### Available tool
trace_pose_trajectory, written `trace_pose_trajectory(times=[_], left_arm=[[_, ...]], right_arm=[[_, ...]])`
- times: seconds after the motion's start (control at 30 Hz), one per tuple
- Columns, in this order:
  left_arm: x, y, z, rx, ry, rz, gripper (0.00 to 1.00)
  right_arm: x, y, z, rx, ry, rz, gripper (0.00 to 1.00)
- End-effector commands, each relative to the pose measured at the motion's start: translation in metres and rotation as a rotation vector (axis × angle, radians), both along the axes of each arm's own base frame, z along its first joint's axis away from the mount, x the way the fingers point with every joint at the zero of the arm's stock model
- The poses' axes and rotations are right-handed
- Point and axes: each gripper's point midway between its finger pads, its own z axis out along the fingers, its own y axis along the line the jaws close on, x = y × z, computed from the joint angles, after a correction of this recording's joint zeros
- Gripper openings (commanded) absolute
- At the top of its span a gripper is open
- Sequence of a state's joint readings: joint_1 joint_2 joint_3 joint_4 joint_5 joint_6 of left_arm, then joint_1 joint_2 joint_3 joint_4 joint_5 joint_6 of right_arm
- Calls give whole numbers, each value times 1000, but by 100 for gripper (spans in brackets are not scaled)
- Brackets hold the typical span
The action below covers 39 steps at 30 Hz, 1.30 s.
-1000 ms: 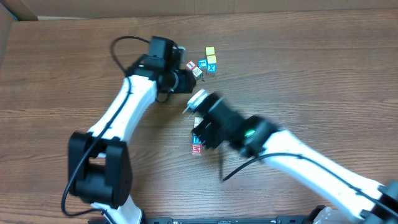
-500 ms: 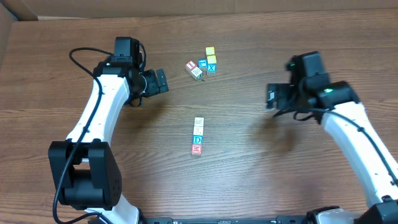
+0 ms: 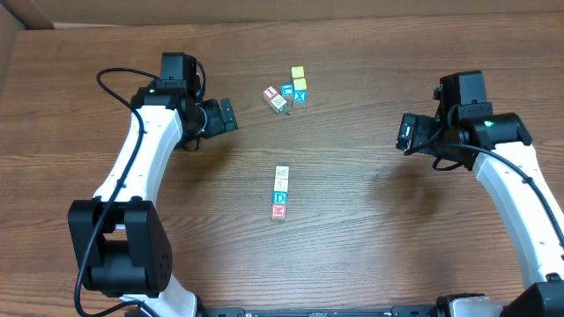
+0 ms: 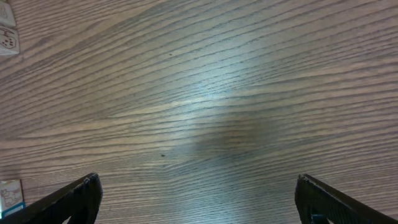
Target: Flip 4 blocks
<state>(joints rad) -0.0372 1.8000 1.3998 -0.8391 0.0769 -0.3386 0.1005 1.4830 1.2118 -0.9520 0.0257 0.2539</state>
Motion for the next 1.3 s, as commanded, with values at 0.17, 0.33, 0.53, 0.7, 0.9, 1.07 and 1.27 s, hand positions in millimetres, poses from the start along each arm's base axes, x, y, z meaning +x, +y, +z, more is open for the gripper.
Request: trace_pose_trajectory(times=[0.17, 0.33, 0.53, 0.7, 0.9, 1.07, 1.27], left_arm=[[3, 3, 5, 4, -16, 20, 100], [3, 3, 5, 4, -16, 20, 100], [3, 3, 5, 4, -15, 20, 100], [3, 3, 5, 4, -16, 20, 100], [3, 3, 5, 4, -16, 20, 100], [3, 3, 5, 4, -15, 20, 100], [3, 3, 5, 4, -16, 20, 100]], right_arm=[[3, 1, 5, 10, -16, -6, 100], [3, 1, 5, 10, -16, -6, 100], [3, 1, 5, 10, -16, -6, 100], [3, 1, 5, 10, -16, -6, 100], [2, 1, 9, 10, -28, -6, 100], [-11, 0, 53, 25, -166, -5, 100], [-41, -3, 126, 50, -411, -4, 100]])
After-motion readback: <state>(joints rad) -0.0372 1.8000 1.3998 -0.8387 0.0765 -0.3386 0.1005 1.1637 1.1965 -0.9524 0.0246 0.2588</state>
